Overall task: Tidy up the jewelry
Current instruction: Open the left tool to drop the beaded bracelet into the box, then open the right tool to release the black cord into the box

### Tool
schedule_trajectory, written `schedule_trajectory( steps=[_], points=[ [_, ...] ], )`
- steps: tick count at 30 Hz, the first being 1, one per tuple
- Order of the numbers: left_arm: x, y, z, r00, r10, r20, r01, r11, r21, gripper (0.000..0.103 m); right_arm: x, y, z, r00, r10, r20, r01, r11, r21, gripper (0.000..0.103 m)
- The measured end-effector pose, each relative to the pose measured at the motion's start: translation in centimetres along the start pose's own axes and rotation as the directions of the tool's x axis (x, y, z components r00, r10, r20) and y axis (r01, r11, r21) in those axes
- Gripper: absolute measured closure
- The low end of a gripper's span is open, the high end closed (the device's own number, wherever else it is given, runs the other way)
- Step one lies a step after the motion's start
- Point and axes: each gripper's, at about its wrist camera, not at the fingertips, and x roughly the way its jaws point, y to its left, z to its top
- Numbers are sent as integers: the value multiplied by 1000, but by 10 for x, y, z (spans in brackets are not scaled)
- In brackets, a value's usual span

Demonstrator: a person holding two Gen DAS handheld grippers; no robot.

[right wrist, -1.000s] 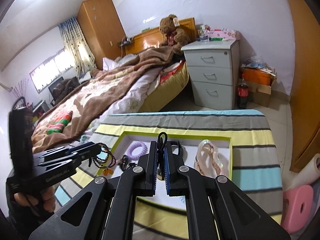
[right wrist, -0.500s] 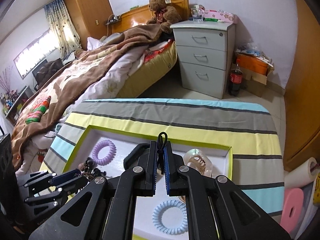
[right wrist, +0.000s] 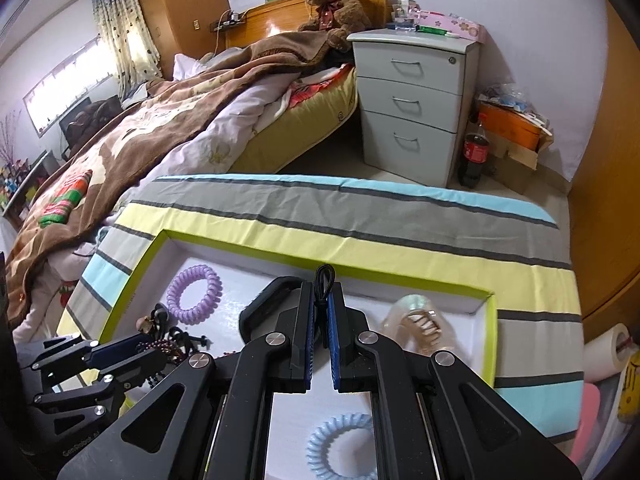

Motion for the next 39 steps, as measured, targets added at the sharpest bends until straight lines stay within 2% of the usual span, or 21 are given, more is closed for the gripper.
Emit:
schedule_trajectory(
  steps=[8,9,12,13,16,24,33,35,37,39],
  points=[
    [2,6,0,1000,-7,-9,6,1000,-24,77,6,8,-2,1000,21,-13,-21,1000,-11,97],
    [3,7,0,1000,-9,-11,8,999,-31,75,6,9,-3,1000,25,-17,-25,1000,-10,97],
    [-1,8,-1,1000,-15,0,15,999,-29,59,5,13,-3,999,30,-16,-30,999,-18,95],
    [-2,8,-1,1000,-16,2,16,999,-28,58,5,14,-3,1000,26,-14,-26,999,-21,91],
    [-3,9,1,1000,-16,3,16,999,-36,56,4,14,-3,1000,25,-13,-25,1000,-9,90],
    [-10,9,0,1000,-13,18,13,999,-41,40,-3,19,-3,1000,26,-5,-26,1000,-18,84],
    [-16,6,0,1000,-5,25,6,999,-35,35,-11,22,-6,1000,23,8,-23,1000,-12,79],
    [-17,5,0,1000,-4,26,5,999,-37,33,-12,23,-7,1000,16,11,-16,1000,-14,76],
    [-18,4,-1,1000,0,29,1,999,-37,30,-14,23,-8,1000,16,15,-16,1000,-12,58],
    [-19,4,-1,1000,6,27,-5,999,-38,30,-16,23,-9,1000,15,20,-15,1000,-12,57]
  ],
)
